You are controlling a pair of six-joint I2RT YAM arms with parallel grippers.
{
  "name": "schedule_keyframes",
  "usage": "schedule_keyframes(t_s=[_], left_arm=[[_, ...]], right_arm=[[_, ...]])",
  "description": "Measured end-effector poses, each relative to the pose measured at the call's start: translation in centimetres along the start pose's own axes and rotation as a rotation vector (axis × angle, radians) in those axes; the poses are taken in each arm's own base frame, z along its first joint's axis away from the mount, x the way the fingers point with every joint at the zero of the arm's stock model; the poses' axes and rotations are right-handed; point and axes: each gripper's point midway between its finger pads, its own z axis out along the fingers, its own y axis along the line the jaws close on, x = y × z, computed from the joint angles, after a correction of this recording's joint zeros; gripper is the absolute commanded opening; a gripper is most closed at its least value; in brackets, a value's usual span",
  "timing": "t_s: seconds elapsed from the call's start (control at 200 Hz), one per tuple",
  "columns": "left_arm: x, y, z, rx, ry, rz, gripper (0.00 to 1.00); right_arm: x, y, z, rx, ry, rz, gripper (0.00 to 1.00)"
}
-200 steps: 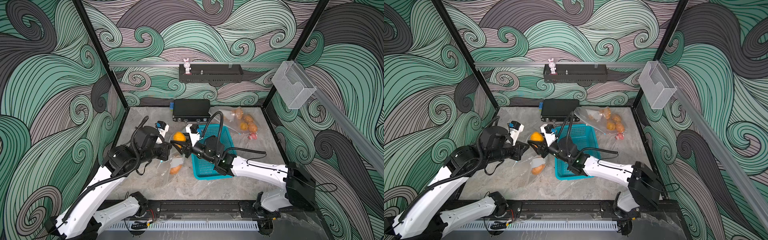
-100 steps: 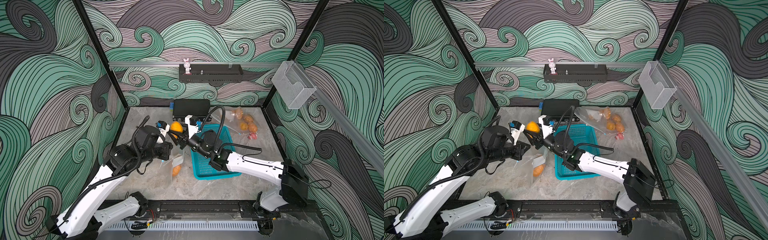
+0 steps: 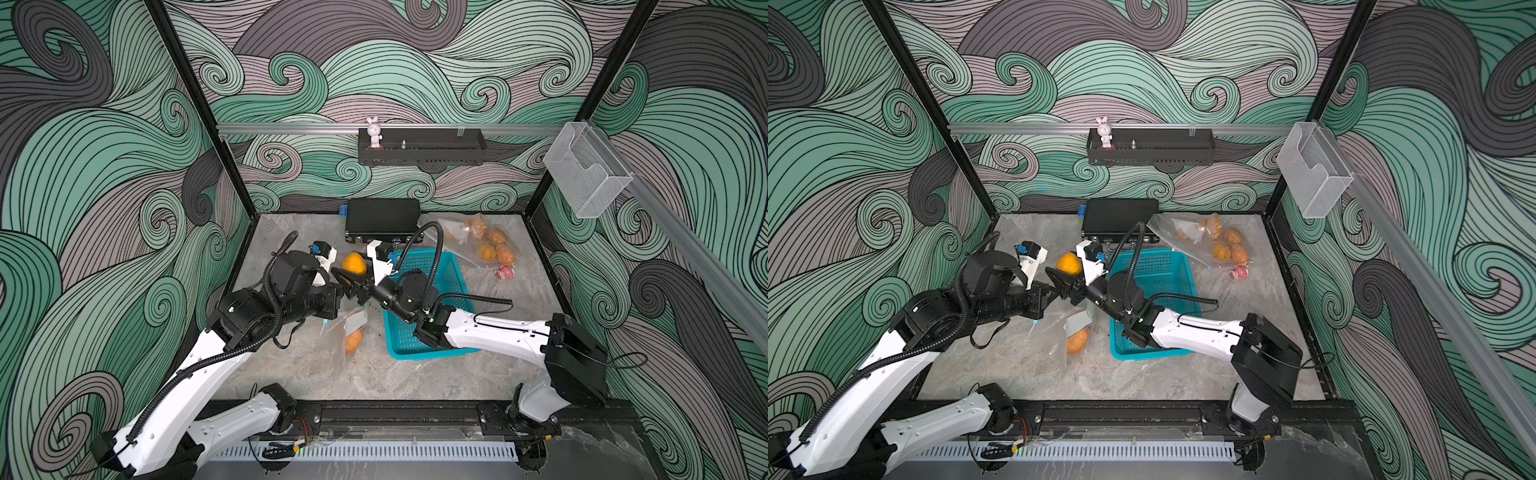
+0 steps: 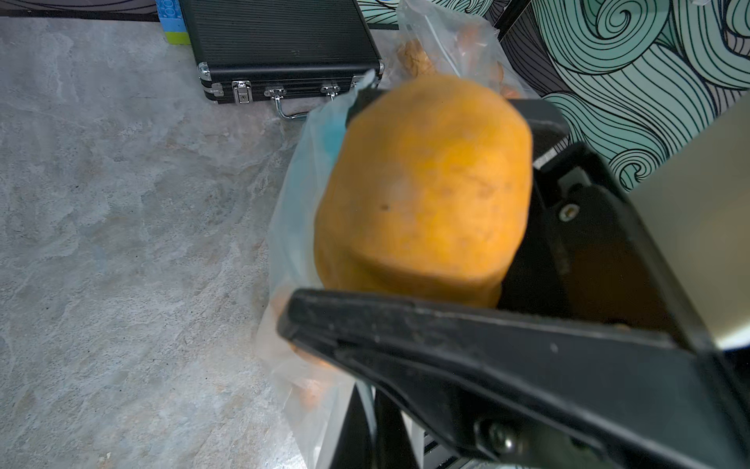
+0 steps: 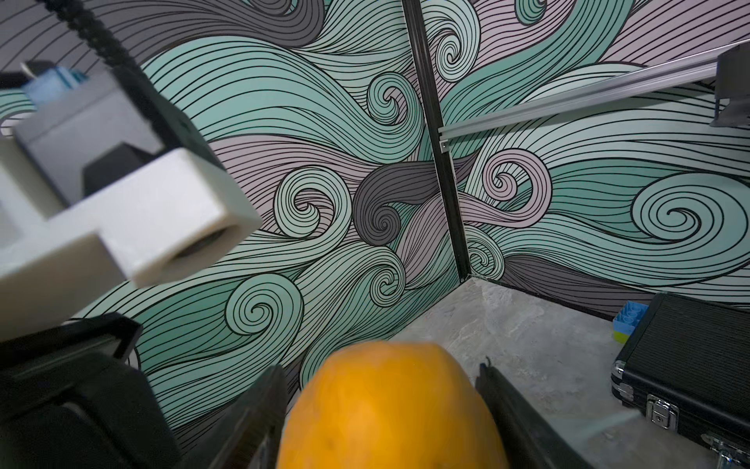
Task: Put the potatoes into a zipper bag and zip it
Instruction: Place the potato into the zipper food storage bag.
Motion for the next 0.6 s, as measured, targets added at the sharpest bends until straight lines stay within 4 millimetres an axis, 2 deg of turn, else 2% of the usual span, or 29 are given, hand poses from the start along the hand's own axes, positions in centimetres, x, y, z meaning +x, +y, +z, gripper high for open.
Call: schedule_keyframes(t_s=[0.15,0.225,0.3,0.475,0.6], left_arm=[[0.1,0.1,0.0,-0.004,0.004,0.0,0.0],[0.1,0.1,0.0,-0.004,0.003,0.0,0.0],[0.0,0.1,0.0,-0.003,0.001,0.0,0.0],[-0.1,0.0,0.0,0.002,-0.005,0.0,0.0],[-0.1,0.0,0.0,0.002,-0.005,0.0,0.0]], right_arm=[[0.0,0.0,-0.4,-0.003,0.003,-0.019,0.81],[0.0,0.1,-0.7,-0.007,0.009,-0.028,0.8],[-0.1,0.2,-1.0,-0.011,0.018,-0.036,0.75],[0.1,0.2,-1.3,-0.005,0.044,-0.01,0.55],[0.5,0.1,-1.3,0.005,0.062,0.027,0.52]])
